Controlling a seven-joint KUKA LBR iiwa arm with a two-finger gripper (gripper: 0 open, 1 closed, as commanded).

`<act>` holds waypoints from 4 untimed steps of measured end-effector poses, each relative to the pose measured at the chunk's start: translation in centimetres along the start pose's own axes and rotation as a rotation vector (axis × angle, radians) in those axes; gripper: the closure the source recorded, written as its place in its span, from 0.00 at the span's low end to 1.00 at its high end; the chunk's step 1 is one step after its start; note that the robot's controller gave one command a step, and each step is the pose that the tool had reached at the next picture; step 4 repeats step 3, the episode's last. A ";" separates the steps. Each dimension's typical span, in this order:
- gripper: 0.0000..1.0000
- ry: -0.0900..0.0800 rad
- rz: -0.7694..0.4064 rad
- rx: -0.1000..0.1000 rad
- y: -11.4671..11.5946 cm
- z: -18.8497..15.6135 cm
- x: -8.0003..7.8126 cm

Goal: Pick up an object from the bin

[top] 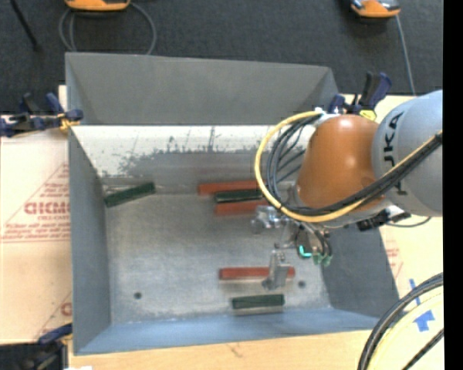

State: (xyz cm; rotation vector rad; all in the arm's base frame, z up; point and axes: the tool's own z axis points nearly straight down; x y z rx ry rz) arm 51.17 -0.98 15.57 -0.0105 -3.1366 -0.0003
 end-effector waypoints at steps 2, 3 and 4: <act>1.00 -0.006 -0.072 0.002 -2.5 8.4 -1.0; 1.00 -0.017 -0.065 0.002 -1.2 -5.1 -2.9; 1.00 -0.017 -0.065 0.002 -1.2 -5.1 -2.9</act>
Offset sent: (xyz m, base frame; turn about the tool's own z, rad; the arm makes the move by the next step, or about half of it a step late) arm 0.0082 -0.0235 -0.0848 -0.0731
